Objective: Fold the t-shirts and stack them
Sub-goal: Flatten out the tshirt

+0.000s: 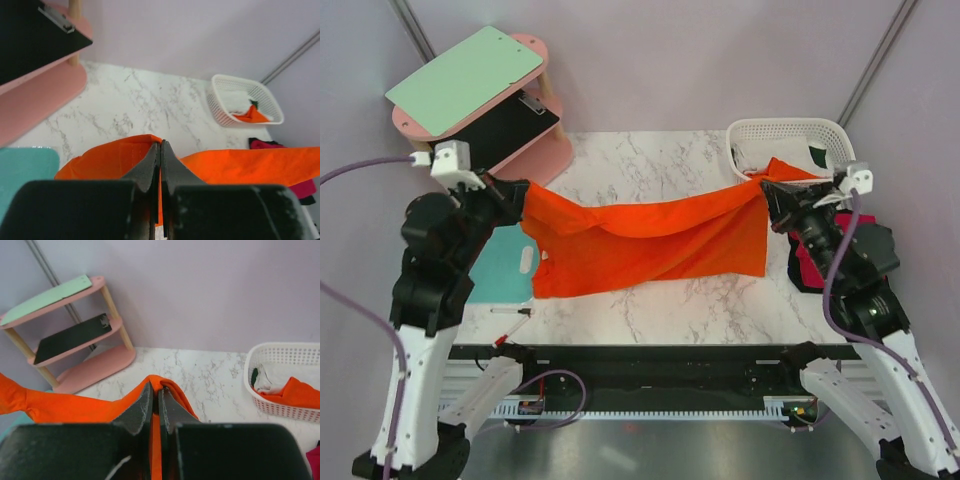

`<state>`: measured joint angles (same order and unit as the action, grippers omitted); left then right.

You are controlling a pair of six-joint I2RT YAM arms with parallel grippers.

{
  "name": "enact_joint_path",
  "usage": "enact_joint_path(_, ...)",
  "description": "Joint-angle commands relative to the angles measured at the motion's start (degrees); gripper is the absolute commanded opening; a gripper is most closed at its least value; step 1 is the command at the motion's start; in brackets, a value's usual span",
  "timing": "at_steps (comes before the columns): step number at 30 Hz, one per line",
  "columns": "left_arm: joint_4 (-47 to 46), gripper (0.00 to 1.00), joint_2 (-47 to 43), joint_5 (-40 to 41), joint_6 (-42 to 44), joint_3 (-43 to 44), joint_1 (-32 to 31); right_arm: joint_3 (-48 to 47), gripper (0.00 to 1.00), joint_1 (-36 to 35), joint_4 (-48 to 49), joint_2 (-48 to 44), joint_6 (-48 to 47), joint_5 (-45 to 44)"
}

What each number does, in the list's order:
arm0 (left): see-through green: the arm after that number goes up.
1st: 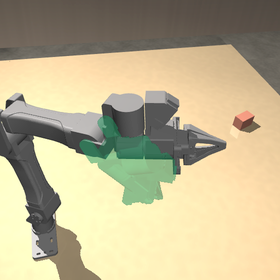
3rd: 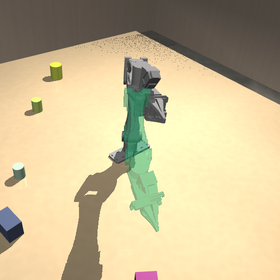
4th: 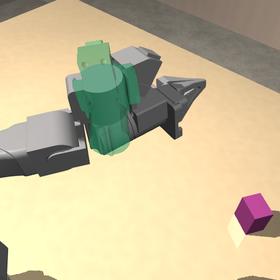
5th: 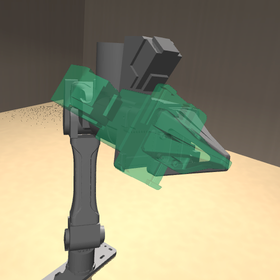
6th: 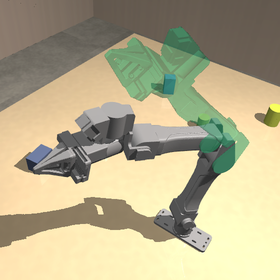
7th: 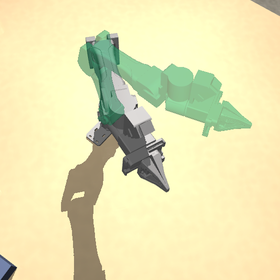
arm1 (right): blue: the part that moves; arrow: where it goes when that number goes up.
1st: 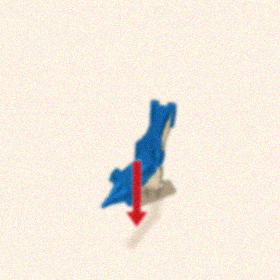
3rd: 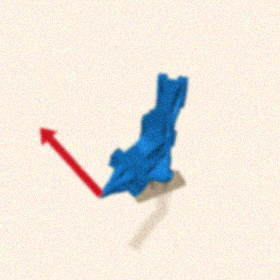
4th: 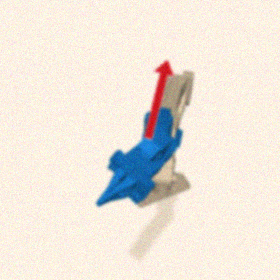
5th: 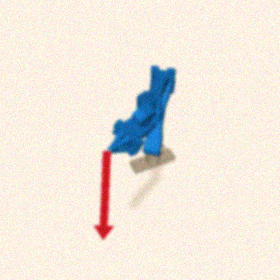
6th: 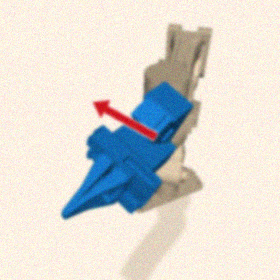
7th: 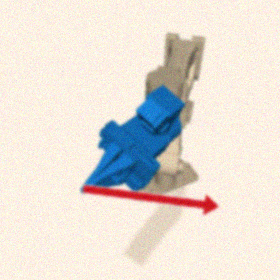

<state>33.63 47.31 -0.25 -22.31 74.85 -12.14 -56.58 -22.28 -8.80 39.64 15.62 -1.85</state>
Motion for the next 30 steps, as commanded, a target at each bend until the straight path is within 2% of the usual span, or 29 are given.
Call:
enact_joint_path(1,4.4,0.02,-8.0,-4.8,-1.5,4.9,-0.2,-3.7,0.00,-0.2,-2.4,-5.5,-0.9,5.0)
enact_joint_path(3,6.0,0.02,-12.2,-4.8,-1.1,6.7,-0.2,-4.9,0.00,-0.1,-3.6,-7.6,-0.9,5.7)
enact_joint_path(7,11.6,0.02,-15.3,-4.1,0.2,16.0,-0.1,-9.2,0.00,-0.2,-6.0,-12.8,-0.9,5.0)
enact_joint_path(13,13.8,0.02,-12.5,-4.8,0.9,27.3,0.4,-15.1,0.00,0.1,-7.0,-13.1,-0.4,2.2)
enact_joint_path(20,13.8,0.02,2.2,-2.0,4.6,34.2,0.3,-17.8,0.00,0.2,-7.2,-6.3,0.5,-4.6)
enact_joint_path(21,13.9,0.02,7.0,-1.9,5.0,35.8,0.3,-17.7,0.00,0.1,-7.4,-5.3,0.9,-5.7)
enact_joint_path(23,13.8,0.02,11.7,-1.4,5.6,37.2,0.3,-17.0,0.00,0.1,-7.5,-1.5,0.7,-7.4)
enact_joint_path(27,14.8,0.02,27.4,-0.7,5.9,41.7,0.4,-15.0,0.00,0.1,-6.8,8.7,0.8,-10.3)
enact_joint_path(30,15.8,0.02,35.9,-0.2,5.7,44.4,0.4,-10.5,0.00,0.1,-3.8,16.6,2.5,-8.8)
